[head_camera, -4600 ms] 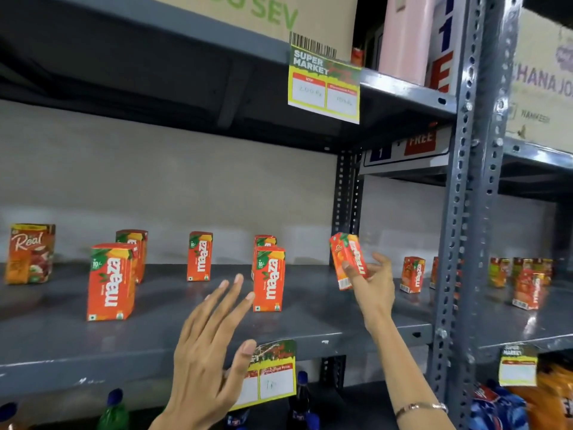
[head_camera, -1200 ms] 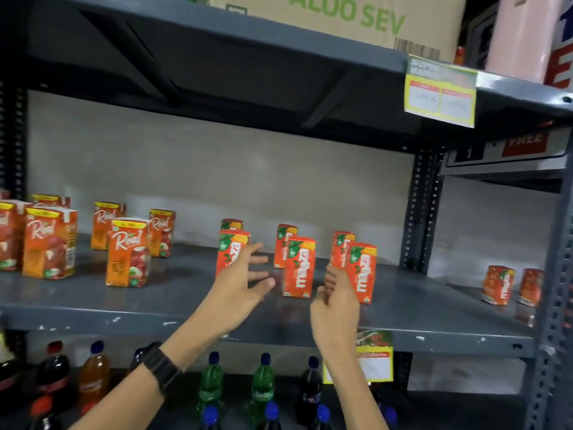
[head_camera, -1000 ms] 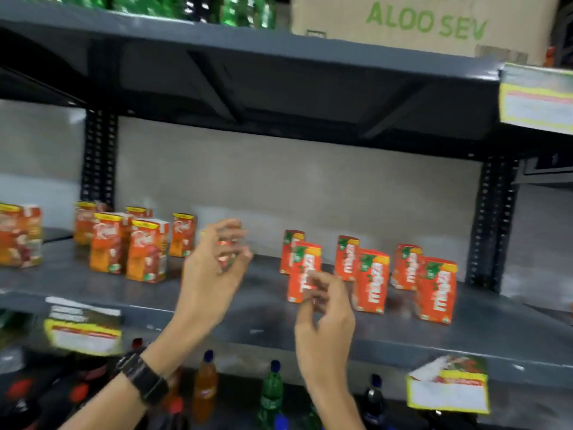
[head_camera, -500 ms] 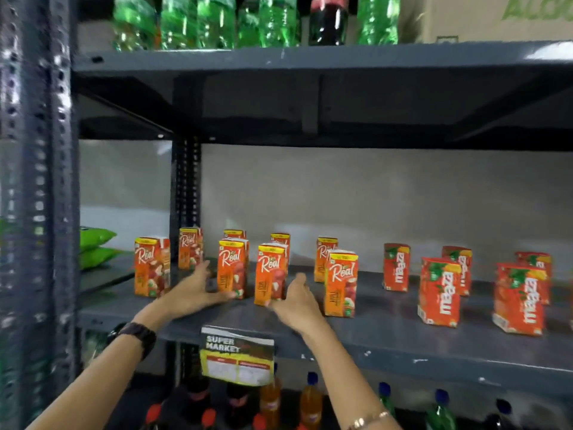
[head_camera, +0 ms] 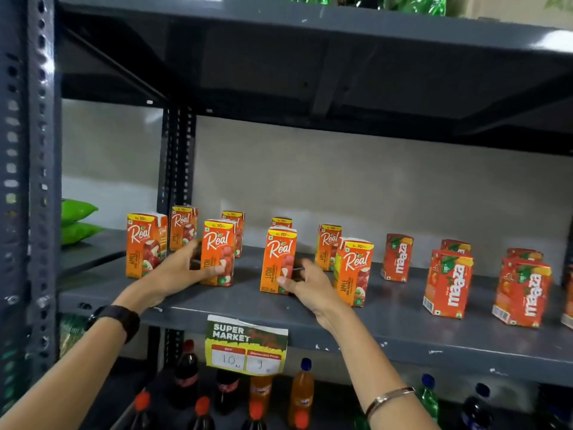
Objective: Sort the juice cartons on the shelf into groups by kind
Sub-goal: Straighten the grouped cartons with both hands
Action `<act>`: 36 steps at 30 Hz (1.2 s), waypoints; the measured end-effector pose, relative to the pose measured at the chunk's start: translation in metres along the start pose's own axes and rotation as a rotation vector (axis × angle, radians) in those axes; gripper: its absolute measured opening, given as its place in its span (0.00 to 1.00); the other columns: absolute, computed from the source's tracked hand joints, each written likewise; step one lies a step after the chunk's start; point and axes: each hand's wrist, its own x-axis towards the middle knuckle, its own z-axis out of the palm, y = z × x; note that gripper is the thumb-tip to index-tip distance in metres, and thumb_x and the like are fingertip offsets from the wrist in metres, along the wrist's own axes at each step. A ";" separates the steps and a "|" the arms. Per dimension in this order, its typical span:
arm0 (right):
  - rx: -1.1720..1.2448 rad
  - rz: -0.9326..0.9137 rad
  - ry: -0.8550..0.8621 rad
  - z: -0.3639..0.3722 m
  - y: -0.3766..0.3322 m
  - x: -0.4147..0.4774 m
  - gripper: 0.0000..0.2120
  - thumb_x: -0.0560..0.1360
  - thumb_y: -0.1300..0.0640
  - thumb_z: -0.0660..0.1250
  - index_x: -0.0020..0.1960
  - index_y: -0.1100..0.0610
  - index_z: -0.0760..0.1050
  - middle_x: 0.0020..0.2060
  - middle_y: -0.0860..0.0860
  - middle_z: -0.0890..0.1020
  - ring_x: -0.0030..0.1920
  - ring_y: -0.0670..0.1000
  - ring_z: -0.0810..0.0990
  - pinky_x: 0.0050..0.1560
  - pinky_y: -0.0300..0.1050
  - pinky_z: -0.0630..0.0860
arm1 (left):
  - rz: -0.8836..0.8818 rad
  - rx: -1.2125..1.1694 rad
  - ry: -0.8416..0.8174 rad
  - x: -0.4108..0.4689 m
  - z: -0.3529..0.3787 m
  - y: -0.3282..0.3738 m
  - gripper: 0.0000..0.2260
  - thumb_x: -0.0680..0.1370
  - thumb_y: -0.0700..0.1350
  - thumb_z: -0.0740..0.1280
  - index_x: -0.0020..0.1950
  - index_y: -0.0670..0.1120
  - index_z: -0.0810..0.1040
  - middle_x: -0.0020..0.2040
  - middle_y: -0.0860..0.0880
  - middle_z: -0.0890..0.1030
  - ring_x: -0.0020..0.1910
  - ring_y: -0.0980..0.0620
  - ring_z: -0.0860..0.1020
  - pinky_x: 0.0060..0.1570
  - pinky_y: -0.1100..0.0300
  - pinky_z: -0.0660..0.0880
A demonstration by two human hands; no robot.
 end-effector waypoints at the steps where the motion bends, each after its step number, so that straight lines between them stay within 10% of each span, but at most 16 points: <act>1: -0.005 -0.004 0.002 0.000 0.001 0.000 0.20 0.73 0.58 0.68 0.63 0.55 0.69 0.61 0.52 0.77 0.61 0.53 0.75 0.65 0.53 0.71 | -0.003 -0.001 0.002 0.000 0.001 0.000 0.33 0.65 0.53 0.72 0.67 0.54 0.63 0.56 0.55 0.76 0.56 0.55 0.75 0.60 0.52 0.71; 7: -0.011 -0.018 -0.007 -0.001 0.001 -0.001 0.17 0.73 0.59 0.67 0.61 0.55 0.69 0.59 0.53 0.78 0.57 0.51 0.76 0.57 0.46 0.72 | -0.012 -0.086 -0.008 -0.002 0.002 0.004 0.28 0.65 0.51 0.73 0.60 0.58 0.63 0.50 0.61 0.75 0.50 0.62 0.74 0.44 0.65 0.71; 29: -0.068 -0.013 -0.001 -0.001 0.000 -0.005 0.13 0.74 0.57 0.67 0.54 0.53 0.67 0.58 0.53 0.78 0.53 0.49 0.75 0.56 0.47 0.74 | -0.043 -0.067 -0.140 -0.002 -0.001 0.005 0.33 0.61 0.53 0.75 0.61 0.61 0.62 0.54 0.60 0.75 0.51 0.64 0.74 0.48 0.67 0.70; 36: -0.108 -0.007 -0.003 -0.007 -0.004 -0.015 0.23 0.73 0.57 0.68 0.64 0.55 0.65 0.63 0.54 0.75 0.61 0.52 0.74 0.61 0.49 0.72 | -0.009 -0.189 -0.014 -0.014 -0.001 0.019 0.56 0.54 0.53 0.79 0.74 0.53 0.50 0.69 0.48 0.68 0.63 0.50 0.71 0.62 0.54 0.68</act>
